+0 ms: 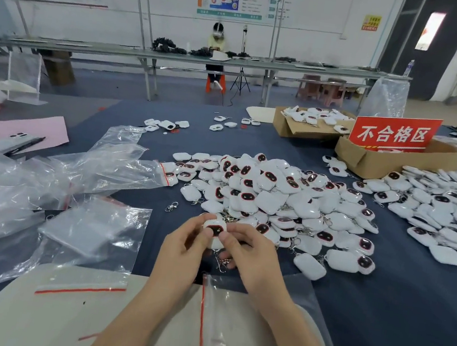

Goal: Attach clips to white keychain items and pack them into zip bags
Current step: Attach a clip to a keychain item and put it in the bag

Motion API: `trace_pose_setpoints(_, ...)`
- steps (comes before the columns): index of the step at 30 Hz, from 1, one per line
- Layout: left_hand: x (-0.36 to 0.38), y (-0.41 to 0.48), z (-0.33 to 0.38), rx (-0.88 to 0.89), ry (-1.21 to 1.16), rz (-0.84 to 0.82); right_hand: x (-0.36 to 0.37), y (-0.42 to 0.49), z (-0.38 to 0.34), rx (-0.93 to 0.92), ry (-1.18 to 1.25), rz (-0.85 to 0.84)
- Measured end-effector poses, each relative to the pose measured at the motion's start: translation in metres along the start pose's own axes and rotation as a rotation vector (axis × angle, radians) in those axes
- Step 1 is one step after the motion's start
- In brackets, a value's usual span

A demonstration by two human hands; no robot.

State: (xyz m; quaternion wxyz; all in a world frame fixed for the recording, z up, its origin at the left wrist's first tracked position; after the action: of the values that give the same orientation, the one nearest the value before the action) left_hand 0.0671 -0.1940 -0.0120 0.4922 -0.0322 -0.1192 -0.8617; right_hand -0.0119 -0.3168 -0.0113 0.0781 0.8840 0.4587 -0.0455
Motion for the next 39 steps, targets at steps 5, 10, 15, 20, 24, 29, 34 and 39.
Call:
trace_pose_setpoints(5,0.003,-0.001,-0.001,-0.011,0.001,-0.030,-0.002,-0.001,-0.004,-0.030,-0.016,-0.027)
trace_pose_setpoints(10,0.001,-0.002,0.003,-0.016,-0.007,-0.034,0.000,-0.003,-0.007,-0.045,-0.027,-0.052)
trace_pose_setpoints(15,0.002,-0.004,0.005,-0.023,0.018,-0.057,-0.002,-0.003,-0.006,-0.035,-0.014,-0.044)
trace_pose_setpoints(20,0.000,-0.006,0.005,-0.021,0.016,-0.035,-0.004,-0.002,-0.003,0.001,0.028,-0.031)
trace_pose_setpoints(24,0.003,-0.008,0.011,0.013,0.006,-0.056,-0.006,0.002,0.001,0.025,0.023,-0.023)
trace_pose_setpoints(29,0.008,-0.011,0.014,0.060,0.042,-0.079,-0.006,0.004,0.006,0.036,0.048,0.009)
trace_pose_setpoints(34,0.008,-0.013,0.013,0.074,0.056,-0.105,-0.006,0.001,0.007,0.023,0.108,-0.019)
trace_pose_setpoints(39,0.009,-0.015,0.012,0.061,0.032,-0.089,-0.005,0.001,0.006,0.023,0.108,-0.037)
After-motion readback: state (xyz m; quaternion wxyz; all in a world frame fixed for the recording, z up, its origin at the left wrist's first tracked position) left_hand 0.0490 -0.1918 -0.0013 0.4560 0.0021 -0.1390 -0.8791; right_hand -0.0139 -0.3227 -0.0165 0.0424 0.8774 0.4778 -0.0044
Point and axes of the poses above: each hand's wrist, its own y-axis towards the middle knuckle, its own x-axis out of the palm, z = x × y, the point moved 8 cm from there along y, towards the middle knuckle, and after that the axes turned 10 degrees about -y, right-handed, at the moved point
